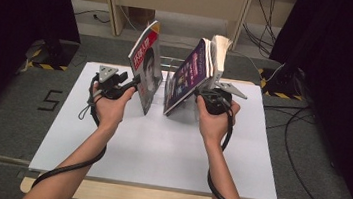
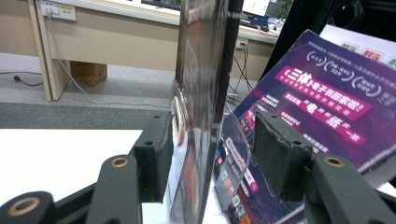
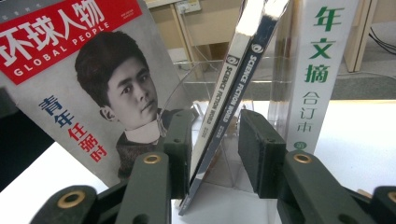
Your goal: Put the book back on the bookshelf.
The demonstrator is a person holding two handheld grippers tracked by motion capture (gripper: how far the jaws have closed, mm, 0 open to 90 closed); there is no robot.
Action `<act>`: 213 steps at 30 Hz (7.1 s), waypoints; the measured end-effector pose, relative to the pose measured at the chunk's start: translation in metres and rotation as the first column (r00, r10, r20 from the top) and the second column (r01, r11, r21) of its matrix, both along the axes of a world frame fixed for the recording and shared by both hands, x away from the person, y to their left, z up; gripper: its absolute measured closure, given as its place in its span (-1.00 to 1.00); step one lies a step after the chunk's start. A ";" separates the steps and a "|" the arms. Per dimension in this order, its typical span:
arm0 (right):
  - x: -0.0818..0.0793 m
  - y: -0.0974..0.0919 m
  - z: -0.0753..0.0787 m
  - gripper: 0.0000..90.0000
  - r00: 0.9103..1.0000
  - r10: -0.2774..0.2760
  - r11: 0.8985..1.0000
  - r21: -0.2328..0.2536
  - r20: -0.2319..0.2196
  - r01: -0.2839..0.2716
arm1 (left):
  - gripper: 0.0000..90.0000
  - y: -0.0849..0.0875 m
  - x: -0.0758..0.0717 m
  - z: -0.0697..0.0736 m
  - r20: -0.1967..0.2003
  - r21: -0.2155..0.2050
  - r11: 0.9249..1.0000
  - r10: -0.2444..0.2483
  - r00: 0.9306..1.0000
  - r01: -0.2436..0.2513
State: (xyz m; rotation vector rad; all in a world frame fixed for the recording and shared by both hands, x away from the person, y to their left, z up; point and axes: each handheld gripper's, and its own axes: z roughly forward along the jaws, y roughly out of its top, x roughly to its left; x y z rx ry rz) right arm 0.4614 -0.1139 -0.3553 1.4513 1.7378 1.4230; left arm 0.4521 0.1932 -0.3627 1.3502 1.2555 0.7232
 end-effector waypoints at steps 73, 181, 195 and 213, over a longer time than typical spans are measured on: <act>0.018 0.025 0.035 0.63 0.991 -0.115 0.993 -0.020 0.063 0.116 | 0.09 0.007 -0.034 -0.032 -0.024 0.082 0.994 -0.067 0.997 0.069; 0.011 0.105 0.045 0.26 0.972 0.176 0.972 -0.184 0.156 -0.146 | 0.06 0.015 -0.037 -0.035 -0.027 0.077 0.995 -0.062 0.998 0.064; 0.008 0.102 0.042 0.26 0.973 0.171 0.973 -0.180 0.158 -0.142 | 0.06 0.016 -0.037 -0.036 -0.030 0.077 0.995 -0.060 0.998 0.062; 0.003 0.096 0.041 0.33 0.967 0.177 0.975 -0.167 0.181 -0.147 | 0.06 0.017 -0.038 -0.036 -0.031 0.080 0.995 -0.060 0.998 0.062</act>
